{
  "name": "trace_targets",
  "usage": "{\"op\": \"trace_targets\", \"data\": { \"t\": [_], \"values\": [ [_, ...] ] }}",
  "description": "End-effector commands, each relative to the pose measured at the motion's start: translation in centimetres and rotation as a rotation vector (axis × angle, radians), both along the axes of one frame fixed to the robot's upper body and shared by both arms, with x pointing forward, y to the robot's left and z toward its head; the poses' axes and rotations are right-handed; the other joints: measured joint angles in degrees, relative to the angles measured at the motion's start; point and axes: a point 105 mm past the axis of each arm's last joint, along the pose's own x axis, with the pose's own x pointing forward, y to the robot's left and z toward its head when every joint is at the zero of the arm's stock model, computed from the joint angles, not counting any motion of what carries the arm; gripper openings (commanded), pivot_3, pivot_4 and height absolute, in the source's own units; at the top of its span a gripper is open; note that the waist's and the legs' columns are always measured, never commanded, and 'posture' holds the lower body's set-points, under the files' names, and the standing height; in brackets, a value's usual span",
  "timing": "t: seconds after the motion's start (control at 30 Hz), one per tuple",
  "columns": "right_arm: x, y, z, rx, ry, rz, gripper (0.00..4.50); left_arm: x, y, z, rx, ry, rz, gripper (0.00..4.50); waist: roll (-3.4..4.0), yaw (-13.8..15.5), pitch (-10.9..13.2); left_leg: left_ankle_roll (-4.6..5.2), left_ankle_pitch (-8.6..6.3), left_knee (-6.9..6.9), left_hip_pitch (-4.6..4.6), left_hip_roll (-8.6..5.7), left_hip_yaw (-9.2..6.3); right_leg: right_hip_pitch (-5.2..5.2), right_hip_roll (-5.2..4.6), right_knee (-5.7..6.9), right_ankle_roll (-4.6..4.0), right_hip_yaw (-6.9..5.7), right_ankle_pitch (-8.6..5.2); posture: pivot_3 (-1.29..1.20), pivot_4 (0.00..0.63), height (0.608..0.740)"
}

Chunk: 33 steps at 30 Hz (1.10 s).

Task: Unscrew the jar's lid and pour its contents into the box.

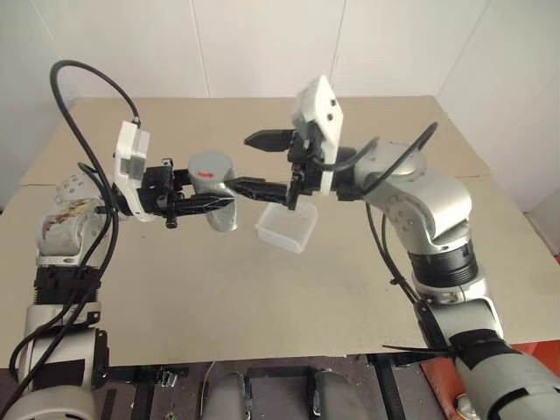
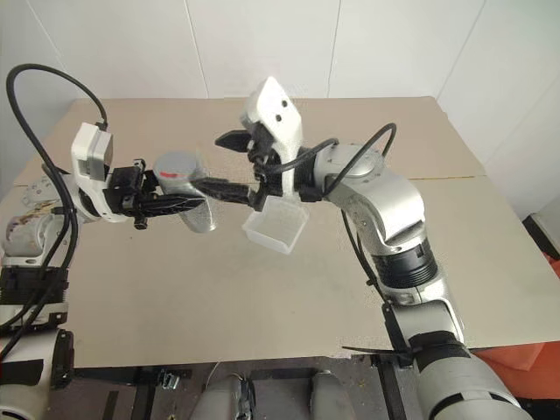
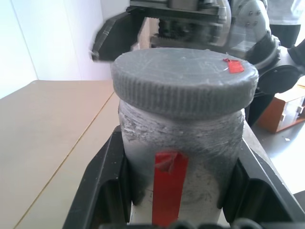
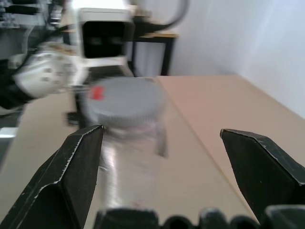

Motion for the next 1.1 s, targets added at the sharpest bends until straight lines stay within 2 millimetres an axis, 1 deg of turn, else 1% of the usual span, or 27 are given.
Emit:
{"op": "trace_targets", "data": {
  "t": [0.03,0.13,0.23,0.33,0.37,0.43,0.5,0.67,0.8,0.9,0.97,1.1],
  "values": [
    [0.1,-1.4,1.2,0.027,-0.045,-0.037,4.47,-0.7,0.0,1.1,0.002,-0.048,-0.025,1.95,0.00,0.00,0.00,0.00,0.00,0.00,0.00,0.00,0.00,0.00,0.00,-0.02,0.00,0.00,0.00,0.00,0.150,0.740],
    [-0.1,-1.8,1.0,0.015,-0.047,-0.032,4.47,-0.7,-0.1,1.0,-0.001,-0.044,-0.028,1.95,0.00,-0.24,0.00,0.00,0.00,-0.02,0.00,0.02,0.00,-0.02,0.04,-0.01,0.00,0.02,0.00,0.00,0.150,0.740],
    [-0.6,-1.6,1.0,0.010,-0.052,-0.009,4.47,-0.7,-0.1,0.9,-0.002,-0.041,-0.027,1.95,0.00,-0.43,0.00,0.00,0.00,-0.01,0.00,0.02,0.01,-0.04,0.04,-0.02,0.00,0.05,0.00,0.00,0.150,0.740],
    [-3.2,-0.3,1.3,0.029,-0.062,0.134,4.47,-0.4,-0.4,0.8,-0.007,-0.037,-0.030,1.95,0.00,-0.42,0.00,0.00,0.00,-0.02,0.00,0.03,0.00,-0.06,0.05,-0.01,0.00,0.05,0.00,0.00,0.150,0.740],
    [-3.8,0.0,1.4,0.035,-0.064,0.163,4.47,-0.4,-0.5,0.8,-0.008,-0.035,-0.031,1.95,0.00,-0.43,0.00,0.00,0.00,-0.02,0.00,0.03,0.00,-0.06,0.05,0.00,0.00,0.05,0.00,0.00,0.150,0.740],
    [-4.6,0.9,1.5,0.041,-0.068,0.199,4.47,-0.2,-0.7,0.7,-0.011,-0.034,-0.035,1.95,0.00,-0.35,0.00,0.00,0.00,-0.02,0.00,0.03,0.00,-0.05,0.05,0.01,0.00,0.05,0.00,0.00,0.150,0.740],
    [-4.9,1.9,1.7,0.044,-0.071,0.211,4.47,0.0,-1.0,0.7,-0.014,-0.032,-0.044,1.95,0.00,-0.28,0.00,0.00,0.00,0.00,0.00,0.02,0.00,-0.03,0.04,0.01,0.00,0.04,0.00,0.00,0.150,0.740],
    [-4.1,4.6,1.4,0.014,-0.078,0.149,4.47,0.3,-1.7,0.7,-0.025,-0.034,-0.066,1.95,0.00,-0.30,0.00,-0.02,0.01,0.01,0.02,0.02,-0.02,-0.05,0.04,0.01,0.00,0.03,0.00,0.00,0.150,0.740],
    [-4.4,5.9,1.5,0.004,-0.082,0.159,4.47,0.4,-1.9,0.7,-0.026,-0.035,-0.075,1.95,0.00,-0.31,0.00,-0.01,0.01,0.00,0.00,0.01,-0.01,-0.03,0.04,0.06,0.00,0.03,0.00,0.00,0.150,0.740],
    [-4.1,6.5,1.5,0.003,-0.085,0.142,4.47,0.4,-1.9,0.7,-0.026,-0.035,-0.075,1.95,0.00,-0.32,0.00,-0.01,0.01,0.00,-0.01,0.01,-0.01,-0.04,0.04,0.05,0.00,0.03,0.00,0.00,0.150,0.740],
    [-3.8,6.5,1.5,0.005,-0.080,0.123,4.47,0.3,-1.9,0.7,-0.027,-0.036,-0.075,1.95,0.00,-0.33,0.00,-0.01,0.01,0.01,-0.01,0.01,-0.01,-0.03,0.04,0.05,0.00,0.03,0.00,0.00,0.150,0.740],
    [-2.9,5.8,1.3,0.002,-0.071,0.088,4.47,0.2,-1.6,0.7,-0.026,-0.037,-0.066,1.95,0.00,-0.28,0.00,-0.01,0.01,0.01,-0.01,0.01,-0.02,-0.03,0.04,0.05,0.00,0.01,0.00,0.00,0.150,0.740]
  ]
}}
